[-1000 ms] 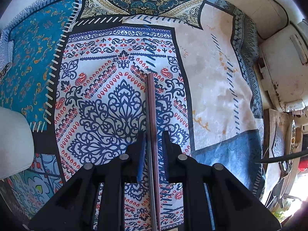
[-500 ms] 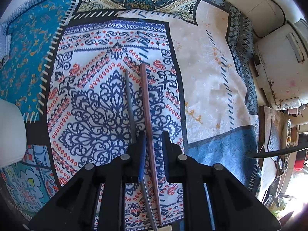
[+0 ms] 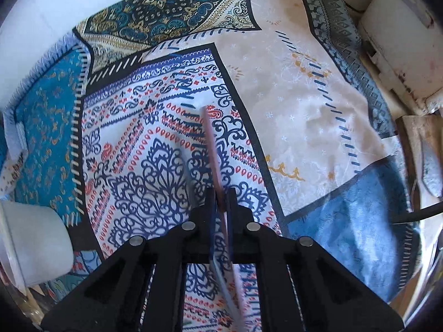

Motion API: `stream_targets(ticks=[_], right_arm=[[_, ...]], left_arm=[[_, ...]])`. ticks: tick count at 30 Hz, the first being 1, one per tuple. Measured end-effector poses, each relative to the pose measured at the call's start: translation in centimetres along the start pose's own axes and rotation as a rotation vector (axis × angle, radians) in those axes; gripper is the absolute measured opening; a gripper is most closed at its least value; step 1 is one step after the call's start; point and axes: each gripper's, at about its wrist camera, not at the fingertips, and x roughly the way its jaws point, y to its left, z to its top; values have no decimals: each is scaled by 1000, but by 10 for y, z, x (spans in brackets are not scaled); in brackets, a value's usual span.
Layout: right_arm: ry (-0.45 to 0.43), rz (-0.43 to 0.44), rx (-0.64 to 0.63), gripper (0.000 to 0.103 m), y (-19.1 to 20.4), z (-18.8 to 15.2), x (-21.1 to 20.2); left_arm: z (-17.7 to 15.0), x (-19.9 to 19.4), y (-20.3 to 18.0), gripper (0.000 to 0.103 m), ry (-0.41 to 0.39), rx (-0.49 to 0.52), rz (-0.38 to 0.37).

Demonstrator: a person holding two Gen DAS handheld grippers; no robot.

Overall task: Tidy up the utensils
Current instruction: 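Lift reddish-brown chopstick upright and carry it above the white cup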

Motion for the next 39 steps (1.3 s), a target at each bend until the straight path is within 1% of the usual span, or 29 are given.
stream_targets(ticks=[3,5,10,12,15,19,24,27,31,32,36,39], right_arm=[[-6,-1,-13,5,6,1,-2],[-10,1,-22,5,11,3,-2],[-30,17,-50,5,28,12,-3],[-41,29,-65,5,38,17,-3],[-59,49,-91,5,57,24,-3],[-80,82,-130,5,84,33,-2],[-100,129,-181,5,122,47,3],[-109,159,-204,5,144,54,6],[-114,197,-224,5,172,61,13],[-114,205,-227,5,178,62,15],[-106,236,-234,5,200,64,27],[-94,253,-235,5,212,64,34]], left_arm=[[-6,-22,11,4,-52,-12,-14],[-11,-40,18,4,-79,-34,-51],[-26,-94,35,4,-196,-66,-93],[-29,-121,49,4,-248,-91,-108],[-35,-155,66,4,-327,-125,-109],[-41,-194,100,4,-418,-170,-104],[-49,-238,140,4,-530,-233,-73],[-51,-256,163,4,-581,-275,-65],[-51,-276,189,4,-656,-305,-54],[-50,-279,195,4,-672,-310,-41],[-45,-287,212,4,-720,-321,-19],[-40,-286,223,4,-757,-328,-9]])
